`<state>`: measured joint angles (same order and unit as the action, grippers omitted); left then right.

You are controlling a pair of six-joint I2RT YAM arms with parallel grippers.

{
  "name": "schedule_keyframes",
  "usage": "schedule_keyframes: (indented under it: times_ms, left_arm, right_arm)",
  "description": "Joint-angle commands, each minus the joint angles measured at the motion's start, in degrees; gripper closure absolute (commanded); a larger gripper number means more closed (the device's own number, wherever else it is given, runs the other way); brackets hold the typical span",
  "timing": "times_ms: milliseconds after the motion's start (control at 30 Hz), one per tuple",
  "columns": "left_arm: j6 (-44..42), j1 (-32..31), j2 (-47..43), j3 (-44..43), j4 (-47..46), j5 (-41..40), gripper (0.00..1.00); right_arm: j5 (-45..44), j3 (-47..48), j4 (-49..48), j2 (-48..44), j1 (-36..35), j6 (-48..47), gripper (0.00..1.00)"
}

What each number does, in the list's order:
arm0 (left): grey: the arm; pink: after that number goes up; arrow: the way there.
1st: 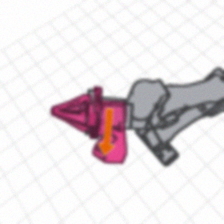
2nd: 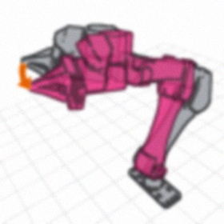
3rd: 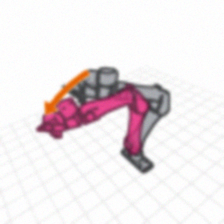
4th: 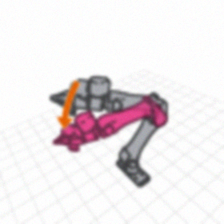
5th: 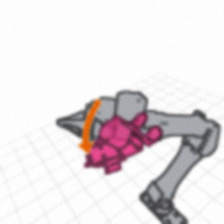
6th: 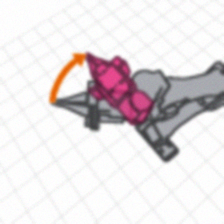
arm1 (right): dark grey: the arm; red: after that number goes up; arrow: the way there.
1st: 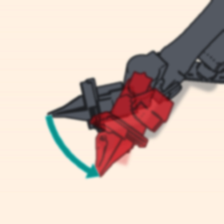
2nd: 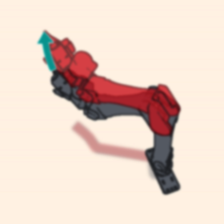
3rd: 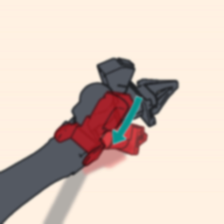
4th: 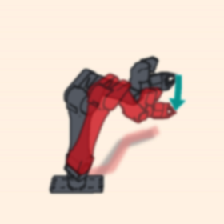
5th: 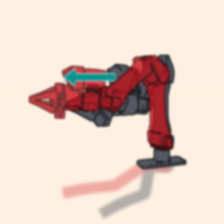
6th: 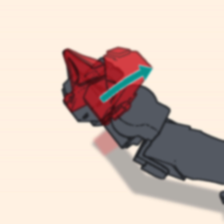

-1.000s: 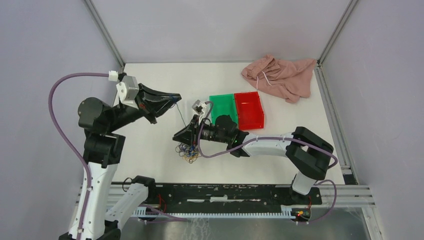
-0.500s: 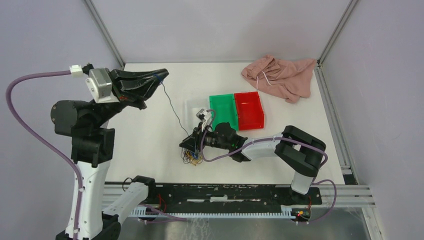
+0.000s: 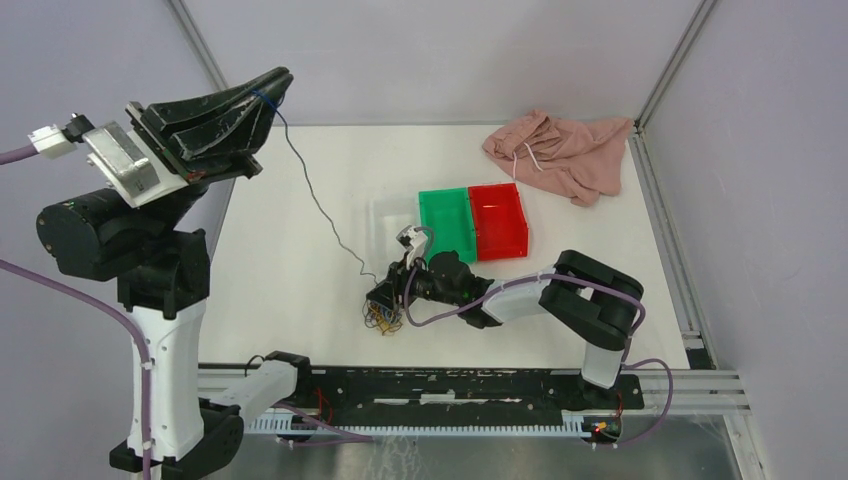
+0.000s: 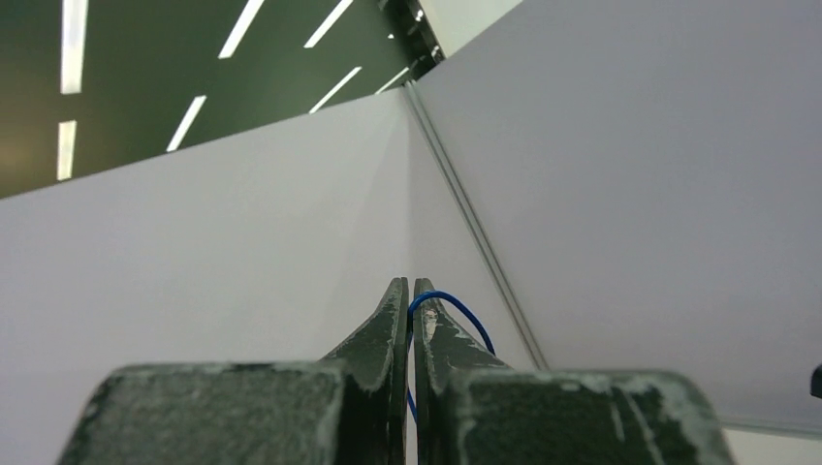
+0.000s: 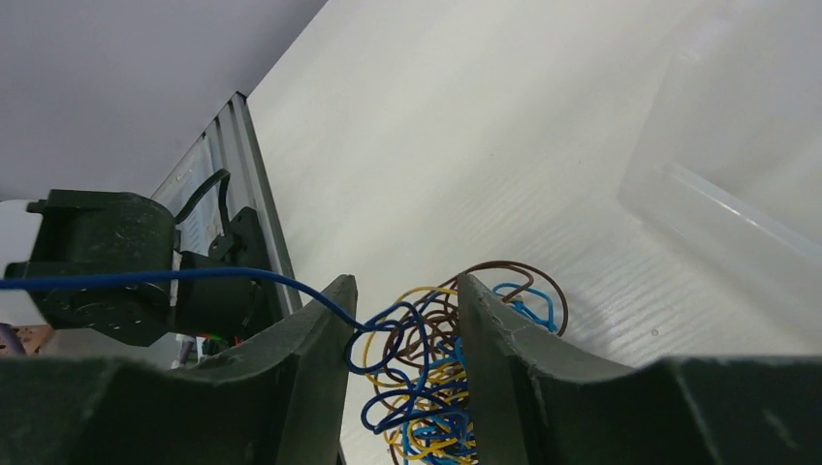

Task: Untangle the cables

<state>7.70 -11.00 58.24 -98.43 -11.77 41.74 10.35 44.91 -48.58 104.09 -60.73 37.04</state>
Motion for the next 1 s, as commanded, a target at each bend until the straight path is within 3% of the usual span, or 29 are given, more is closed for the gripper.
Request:
schedule_keyframes:
  times_ms: [0, 200, 367, 833, 967]
  left_arm:
    - [-3.0, -0.1, 2.1, -4.9, -5.2, -3.7, 0.97]
    - [-3.9, -0.1, 3.0, -6.2, -8.5, -6.5, 0.97]
    - [-5.6, -0.1, 4.9, -8.7, -14.5, -13.7, 0.97]
    - [-17.7, -0.1, 11.5, -19.4, -28.2, -32.3, 0.97]
    - [-20.1, -0.2, 11.9, -21.7, -26.7, -31.2, 0.97]
  right_arm:
    - [-1.8, -0.6, -1.7, 0.7, -0.4, -0.8, 0.5]
    - [-2.4, -1.0, -1.9, 0.3, -0.5, -1.3, 0.46]
    - [-3.0, -1.2, -1.7, 0.1, -0.5, -1.9, 0.41]
    - [-4.1, -1.8, -1.1, 1.0, -1.1, -1.0, 0.41]
    - [-4.3, -1.9, -0.8, 0.9, -1.2, -1.0, 0.41]
